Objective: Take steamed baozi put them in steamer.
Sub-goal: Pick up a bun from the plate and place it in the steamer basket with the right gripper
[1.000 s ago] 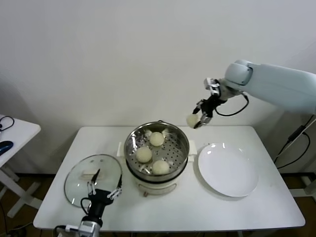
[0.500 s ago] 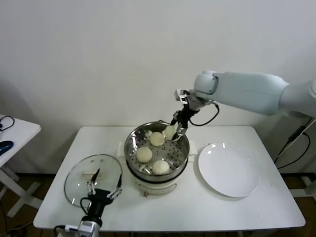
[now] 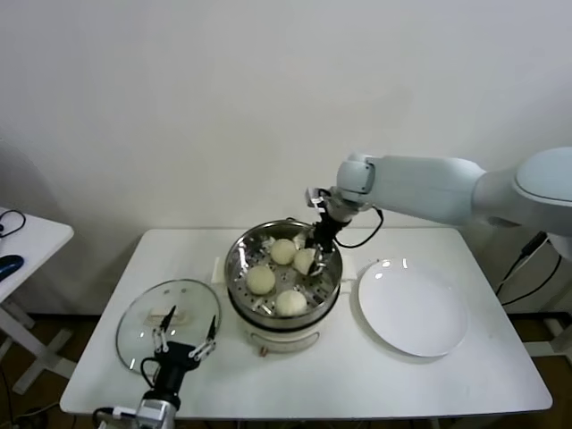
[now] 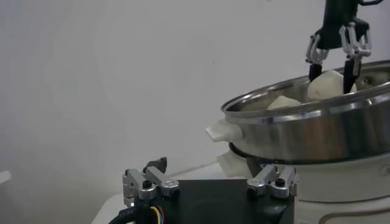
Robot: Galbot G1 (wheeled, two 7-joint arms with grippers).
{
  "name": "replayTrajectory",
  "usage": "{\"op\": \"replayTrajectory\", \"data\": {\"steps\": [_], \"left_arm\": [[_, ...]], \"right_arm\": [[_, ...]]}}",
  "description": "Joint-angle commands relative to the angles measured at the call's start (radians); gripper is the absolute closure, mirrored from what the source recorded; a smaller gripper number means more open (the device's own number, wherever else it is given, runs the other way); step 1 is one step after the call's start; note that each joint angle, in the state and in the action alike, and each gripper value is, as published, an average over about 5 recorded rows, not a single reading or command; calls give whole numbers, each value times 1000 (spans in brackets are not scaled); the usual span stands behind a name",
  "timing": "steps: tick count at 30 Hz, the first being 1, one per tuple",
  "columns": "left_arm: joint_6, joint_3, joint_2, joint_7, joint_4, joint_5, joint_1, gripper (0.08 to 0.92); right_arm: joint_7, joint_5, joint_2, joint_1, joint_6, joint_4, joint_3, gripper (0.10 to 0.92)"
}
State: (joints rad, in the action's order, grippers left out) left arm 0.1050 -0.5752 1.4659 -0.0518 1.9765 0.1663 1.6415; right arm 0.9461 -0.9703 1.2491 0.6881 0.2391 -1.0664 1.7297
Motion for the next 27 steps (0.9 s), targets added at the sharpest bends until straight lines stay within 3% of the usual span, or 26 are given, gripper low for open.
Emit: {"op": "replayTrajectory", "data": {"steps": [1, 22, 27], "left_arm": [[1, 0, -1, 0, -3, -2, 1, 177], [2, 2, 0, 1, -9, 4, -1, 177], [1, 2, 0, 1, -9, 4, -3, 177]], "right_arm": [[5, 29, 12, -22, -4, 12, 6, 365], [-3, 78, -15, -41, -11, -3, -5, 363], [-8, 80, -18, -44, -13, -5, -14, 309]]}}
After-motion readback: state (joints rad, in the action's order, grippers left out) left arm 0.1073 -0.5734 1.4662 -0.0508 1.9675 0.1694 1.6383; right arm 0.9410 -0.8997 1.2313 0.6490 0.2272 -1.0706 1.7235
